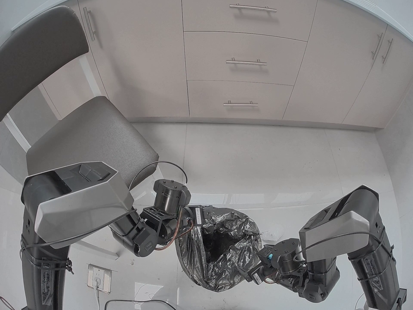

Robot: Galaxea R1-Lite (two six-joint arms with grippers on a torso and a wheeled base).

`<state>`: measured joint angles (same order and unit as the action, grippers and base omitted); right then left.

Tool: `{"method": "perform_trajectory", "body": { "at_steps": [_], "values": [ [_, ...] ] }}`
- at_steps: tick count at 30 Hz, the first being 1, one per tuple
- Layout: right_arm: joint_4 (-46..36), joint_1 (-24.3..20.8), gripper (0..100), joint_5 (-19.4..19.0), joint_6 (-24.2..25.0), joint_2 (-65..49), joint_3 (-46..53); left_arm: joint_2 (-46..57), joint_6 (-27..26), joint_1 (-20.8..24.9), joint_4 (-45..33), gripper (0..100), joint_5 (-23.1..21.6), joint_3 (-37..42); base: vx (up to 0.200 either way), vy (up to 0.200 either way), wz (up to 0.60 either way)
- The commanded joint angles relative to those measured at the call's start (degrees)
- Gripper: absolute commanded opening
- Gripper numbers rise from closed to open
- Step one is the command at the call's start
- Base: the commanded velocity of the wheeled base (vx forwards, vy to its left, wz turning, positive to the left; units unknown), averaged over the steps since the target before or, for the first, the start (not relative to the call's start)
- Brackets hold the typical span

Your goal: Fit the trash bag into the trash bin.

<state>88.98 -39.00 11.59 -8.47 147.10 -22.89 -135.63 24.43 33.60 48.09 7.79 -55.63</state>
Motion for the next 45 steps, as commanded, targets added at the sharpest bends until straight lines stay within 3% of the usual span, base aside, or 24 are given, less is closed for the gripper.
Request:
{"method": "perform_trajectory", "body": {
  "at_steps": [1, 8, 9, 17, 21, 25, 35, 39, 45],
  "values": [
    [1.02, 0.15, 100, 0.01, 1.62, -4.98, 0.13, 0.46, 0.09, 0.06, 0.07, 100, 0.03, 0.08, 0.0, 0.0, 0.0],
    [1.02, 0.15, 100, 0.89, 6.01, -5.6, -2.15, 1.69, 3.78, 1.47, 0.6, 100, 2.76, -0.36, 0.0, 0.0, 0.0],
    [1.02, 0.15, 100, 2.12, 7.42, -5.34, -3.3, 2.74, 4.93, 3.05, 0.6, 100, 6.89, -0.62, 0.0, 0.0, 0.0],
    [1.02, 0.77, 100, 6.69, 8.47, -4.46, -6.64, 6.61, 10.81, 7.89, -2.56, 100, 7.06, 0.25, 0.0, 0.0, 0.0],
    [1.02, 0.85, 100, 9.15, 8.21, -0.33, -9.19, 6.96, 11.08, 8.77, -3.62, 100, 7.06, 0.25, 0.0, 0.0, 0.0],
    [1.02, 1.56, 100, 9.15, 8.12, 2.05, -10.24, 6.61, 10.99, 8.5, -3.62, 100, 6.98, 0.08, 0.0, 0.0, 0.0],
    [1.02, 4.02, 100, 9.24, 2.67, 2.75, -9.54, 6.35, 10.9, 8.41, -3.62, 100, 6.98, -0.01, 0.0, 0.0, 0.0],
    [0.14, 5.86, 100, 9.15, -2.78, 1.52, -7.52, 6.35, 10.73, 8.41, -3.62, 100, 6.98, 0.08, 0.0, 0.0, 0.0],
    [-0.3, 6.04, 100, 9.15, -4.1, 1.17, -6.46, 6.52, 10.73, 8.41, -3.62, 100, 6.98, 0.08, 0.0, 0.0, 0.0]
  ]
}}
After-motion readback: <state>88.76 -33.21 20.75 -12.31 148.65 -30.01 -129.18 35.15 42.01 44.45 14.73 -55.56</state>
